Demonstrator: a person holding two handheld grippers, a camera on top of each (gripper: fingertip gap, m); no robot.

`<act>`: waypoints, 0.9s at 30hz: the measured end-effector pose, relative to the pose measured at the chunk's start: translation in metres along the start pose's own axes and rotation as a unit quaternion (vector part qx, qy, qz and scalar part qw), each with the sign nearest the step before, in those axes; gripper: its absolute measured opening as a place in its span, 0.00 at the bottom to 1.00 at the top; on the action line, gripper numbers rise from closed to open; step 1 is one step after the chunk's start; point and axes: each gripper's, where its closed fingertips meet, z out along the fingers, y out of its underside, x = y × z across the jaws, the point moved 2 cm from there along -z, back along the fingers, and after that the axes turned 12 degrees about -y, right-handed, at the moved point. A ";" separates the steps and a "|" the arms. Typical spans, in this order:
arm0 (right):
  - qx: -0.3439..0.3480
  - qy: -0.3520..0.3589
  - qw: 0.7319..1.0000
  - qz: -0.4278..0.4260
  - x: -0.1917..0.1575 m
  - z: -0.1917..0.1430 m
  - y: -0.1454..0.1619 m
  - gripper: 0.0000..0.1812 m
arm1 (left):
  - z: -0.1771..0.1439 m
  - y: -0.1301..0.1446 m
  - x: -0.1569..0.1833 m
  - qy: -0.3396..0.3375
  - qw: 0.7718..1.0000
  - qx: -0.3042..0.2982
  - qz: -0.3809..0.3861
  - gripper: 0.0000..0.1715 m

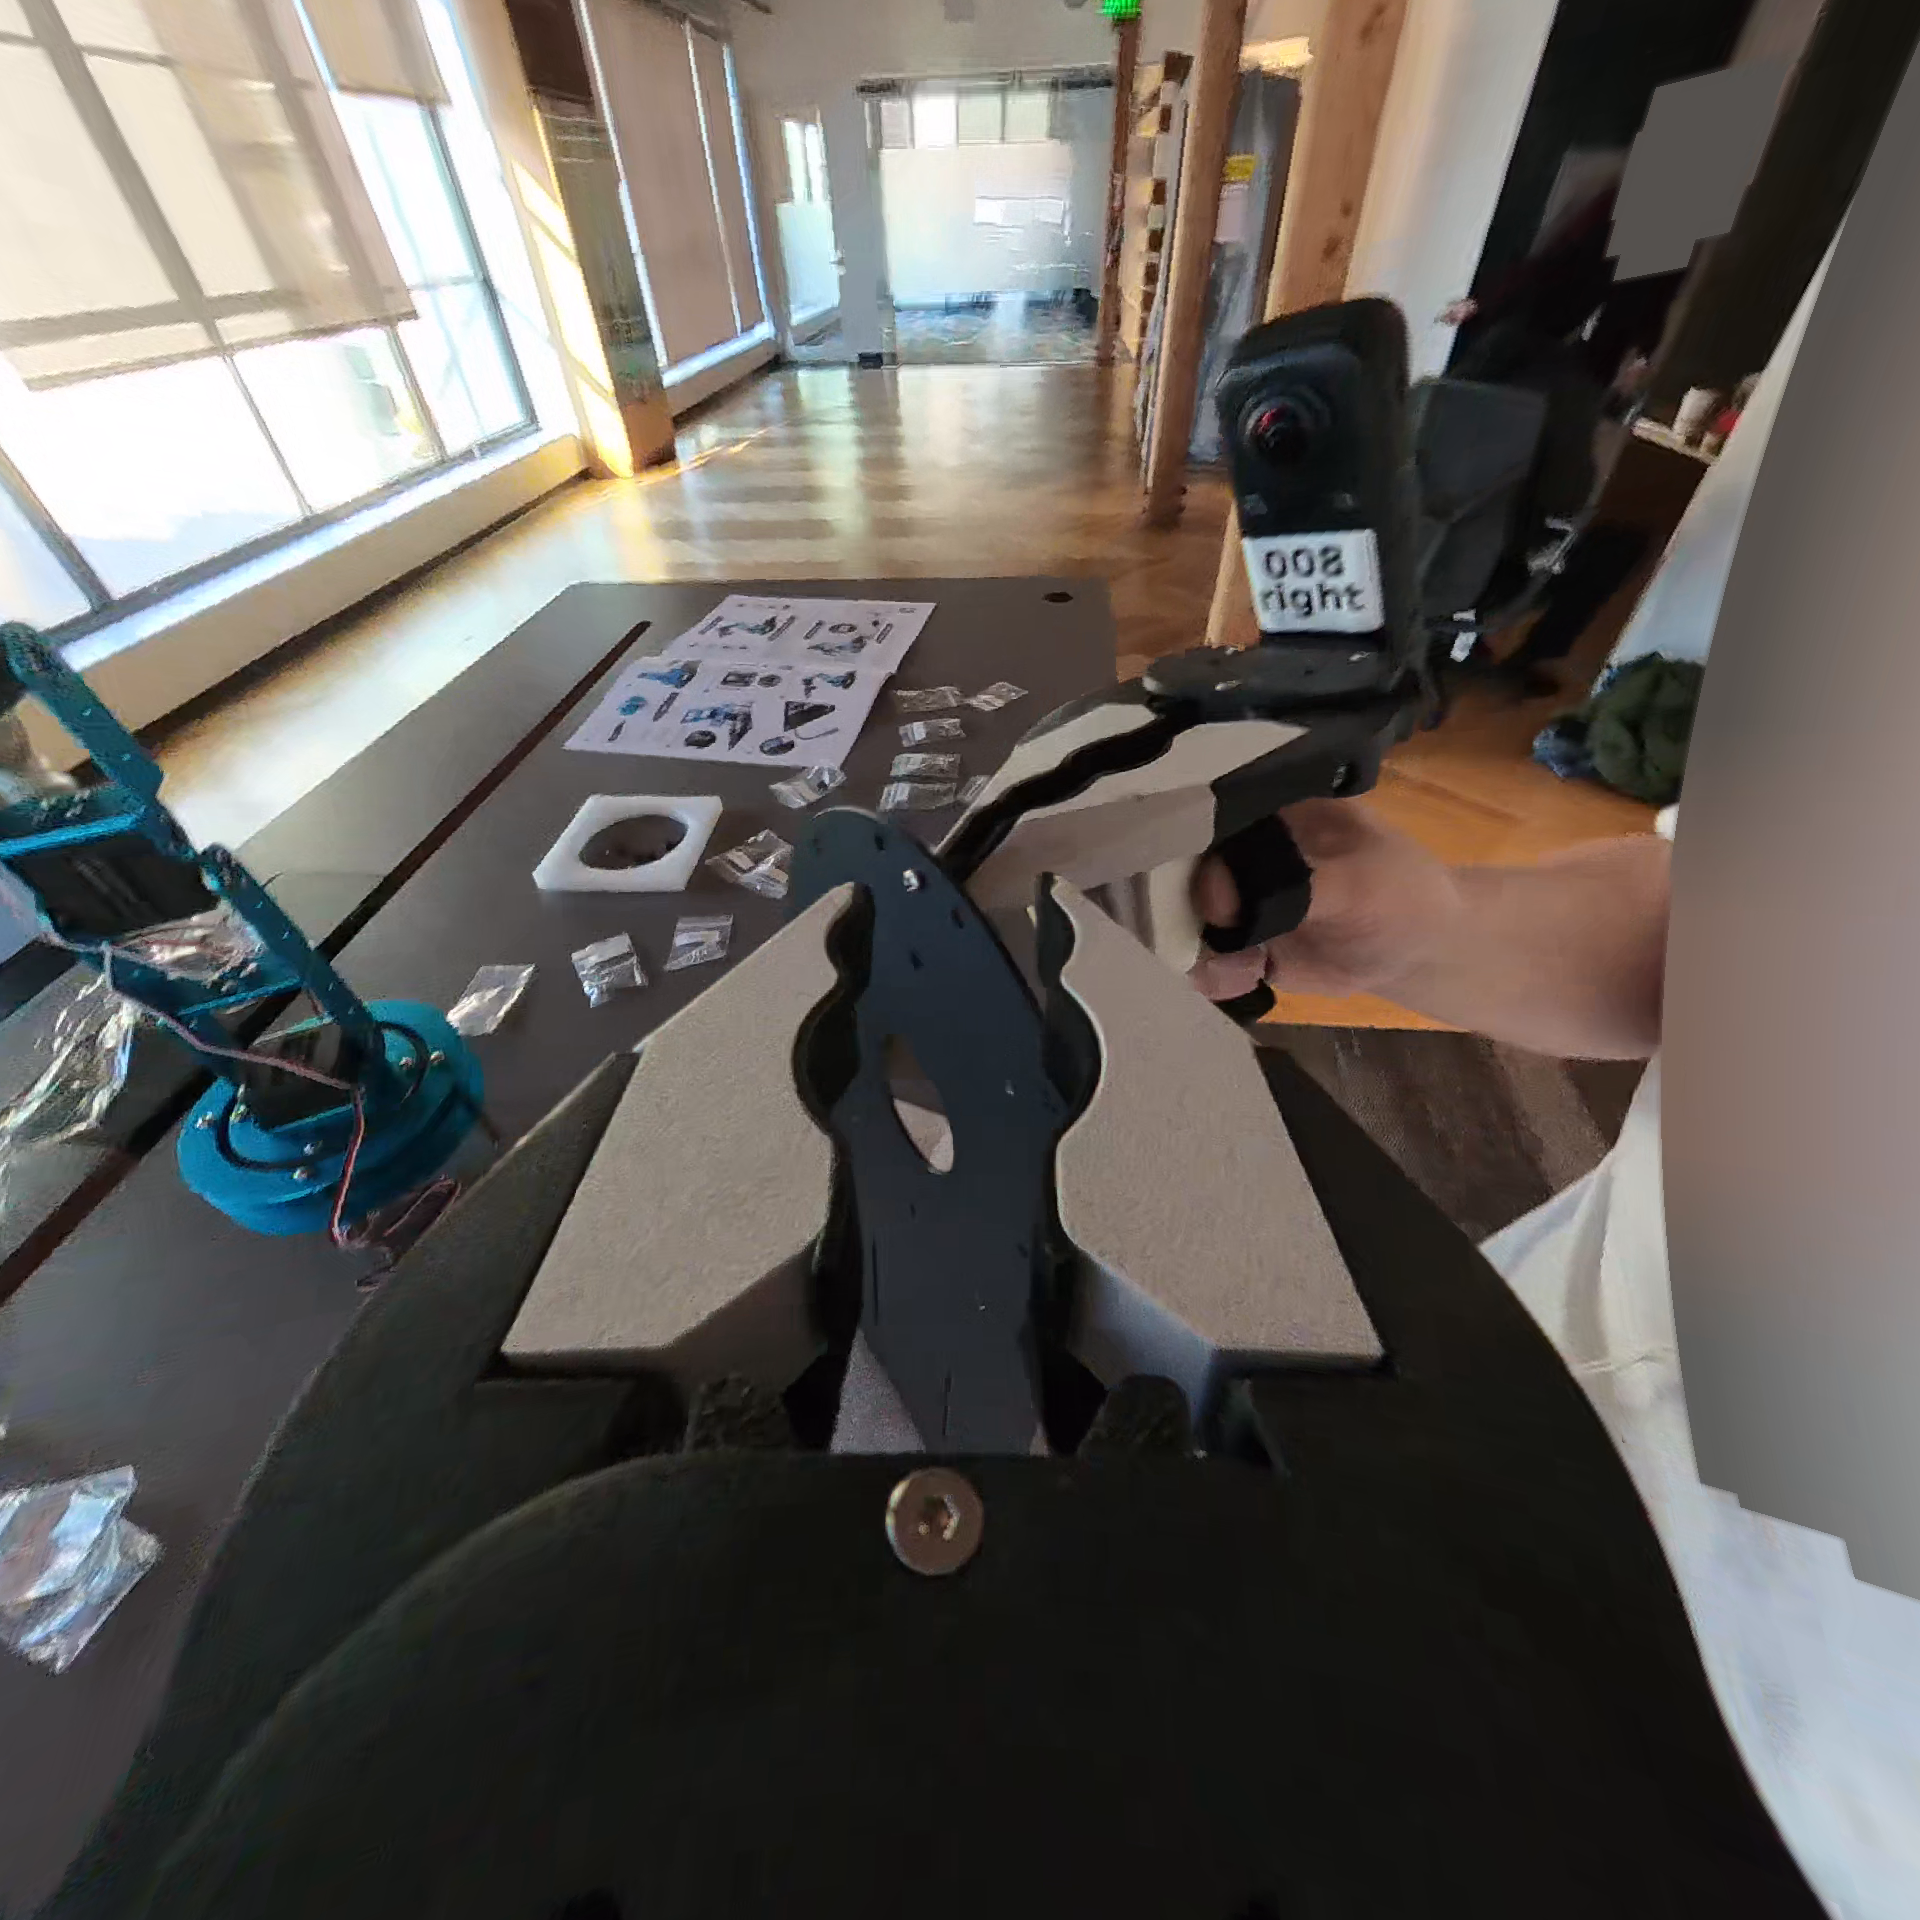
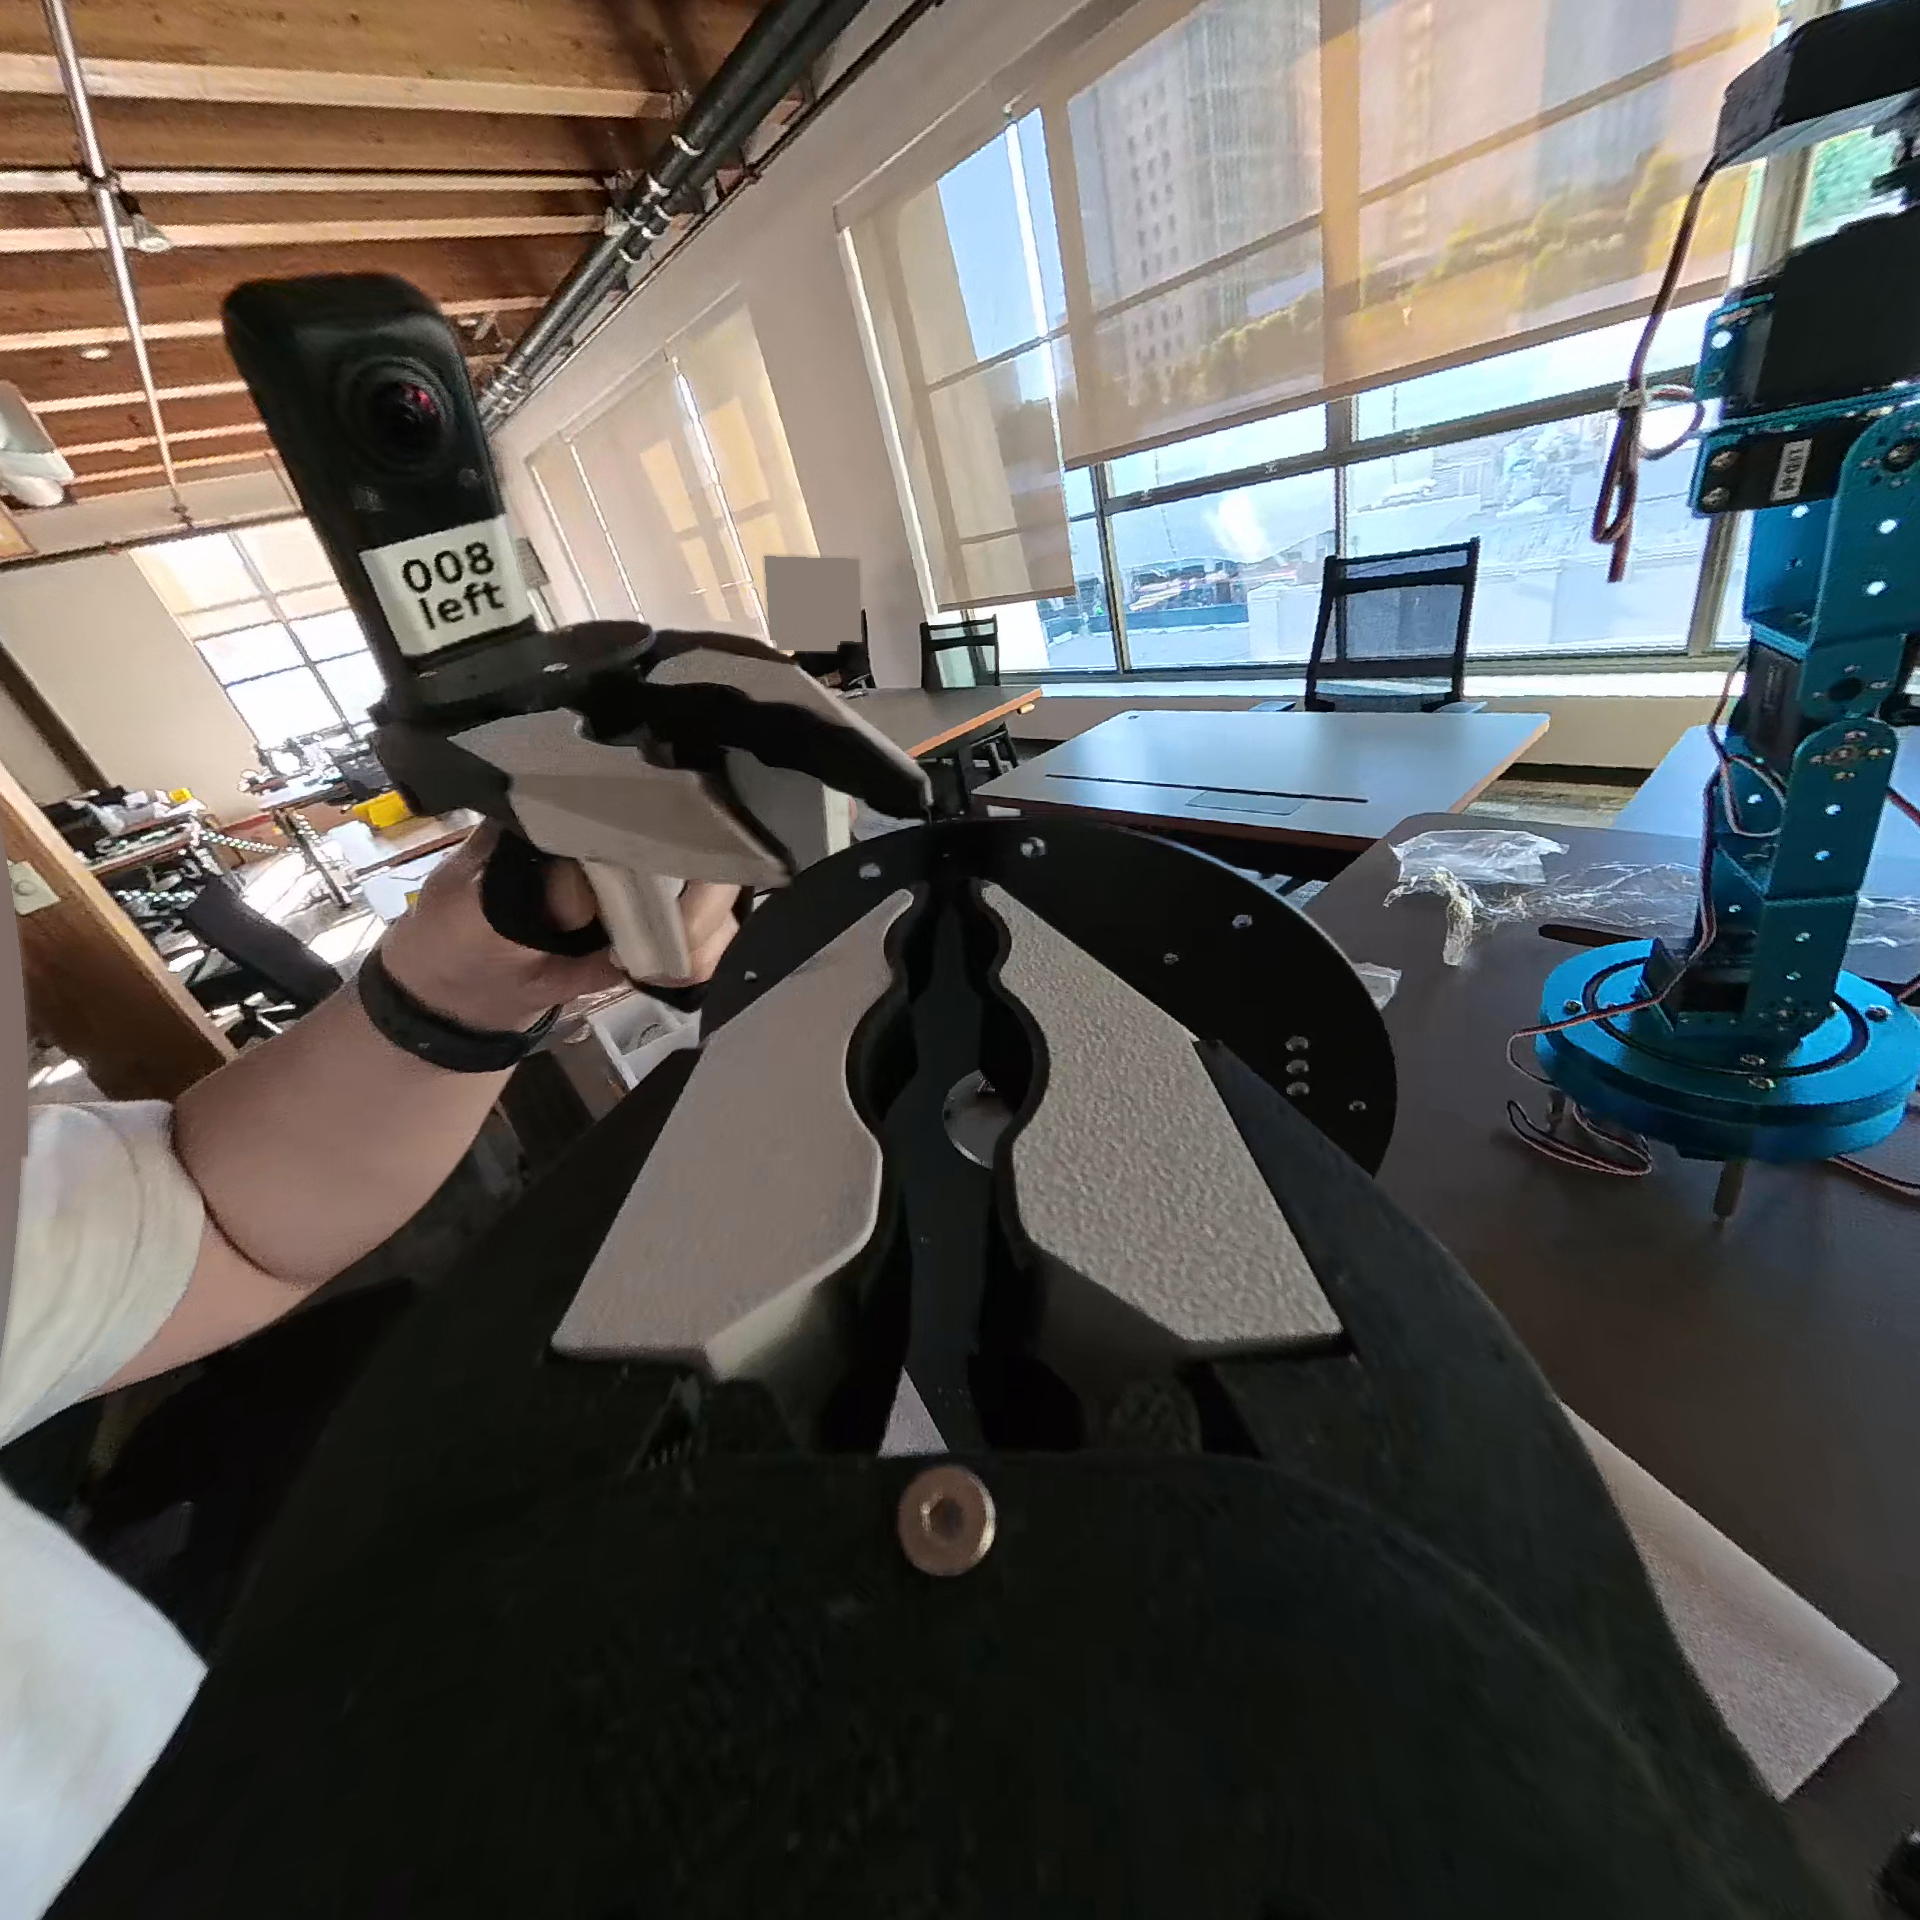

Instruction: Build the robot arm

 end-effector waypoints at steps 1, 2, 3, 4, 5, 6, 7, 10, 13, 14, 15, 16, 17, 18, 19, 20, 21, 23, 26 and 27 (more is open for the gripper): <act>-0.002 -0.004 1.000 -0.002 0.000 0.001 0.000 0.02 | 0.004 0.002 -0.003 -0.006 1.000 -0.012 0.000 0.14; -0.003 -0.005 1.000 -0.005 0.001 0.001 0.000 0.02 | 0.007 0.003 -0.006 -0.010 1.000 -0.020 -0.012 0.14; -0.007 -0.008 1.000 -0.010 0.001 0.001 0.000 0.02 | 0.009 0.002 -0.006 0.000 0.999 -0.021 -0.038 0.10; -0.011 -0.012 1.000 -0.017 0.001 0.001 0.000 0.02 | 0.011 0.001 -0.005 0.016 0.997 -0.025 -0.073 0.07; -0.013 -0.012 1.000 -0.026 0.001 0.001 0.000 0.02 | 0.012 0.000 -0.006 0.031 0.992 -0.029 -0.115 0.07; -0.015 -0.009 0.999 -0.035 0.001 0.002 0.000 0.02 | 0.014 -0.002 -0.007 0.049 0.986 -0.032 -0.156 0.07; -0.016 -0.005 0.999 -0.043 0.002 0.003 0.000 0.02 | 0.015 -0.002 -0.009 0.062 0.978 -0.044 -0.194 0.06; -0.025 0.020 0.998 -0.062 0.003 0.005 0.000 0.02 | 0.018 0.001 -0.014 0.112 0.949 -0.108 -0.273 0.07; -0.040 0.052 0.995 -0.082 0.003 0.009 0.000 0.02 | 0.019 0.000 -0.023 0.144 0.928 -0.172 -0.298 0.10; -0.045 0.066 0.993 -0.089 0.004 0.010 0.000 0.02 | 0.019 0.000 -0.027 0.149 0.922 -0.200 -0.296 0.12; -0.048 0.079 0.991 -0.096 0.004 0.011 0.000 0.02 | 0.020 0.002 -0.032 0.150 0.918 -0.232 -0.286 0.13; -0.048 0.093 0.989 -0.102 0.003 0.012 0.000 0.02 | 0.021 0.004 -0.036 0.144 0.914 -0.264 -0.271 0.16; -0.047 0.106 0.987 -0.107 0.003 0.012 0.000 0.02 | 0.021 0.007 -0.039 0.141 0.909 -0.294 -0.261 0.16; -0.044 0.117 0.986 -0.113 0.003 0.013 0.000 0.02 | 0.020 0.008 -0.038 0.146 0.899 -0.320 -0.261 0.16; -0.041 0.127 0.984 -0.115 0.003 0.013 0.000 0.02 | 0.020 0.007 -0.035 0.156 0.888 -0.339 -0.269 0.14; -0.036 0.136 0.984 -0.110 0.003 0.014 0.000 0.02 | 0.019 0.005 -0.033 0.167 0.879 -0.351 -0.277 0.08; -0.034 0.142 0.984 -0.104 0.003 0.015 0.000 0.02 | 0.019 0.003 -0.032 0.170 0.875 -0.360 -0.275 0.07; -0.033 0.149 0.983 -0.098 0.004 0.015 0.000 0.02 | 0.020 0.001 -0.033 0.165 0.876 -0.374 -0.257 0.07; -0.033 0.157 0.982 -0.103 0.004 0.015 0.000 0.02 | 0.020 -0.014 -0.032 0.180 0.875 -0.352 -0.281 0.03; -0.034 0.158 0.981 -0.107 0.003 0.015 0.000 0.02 | 0.020 -0.018 -0.031 0.184 0.877 -0.342 -0.283 0.03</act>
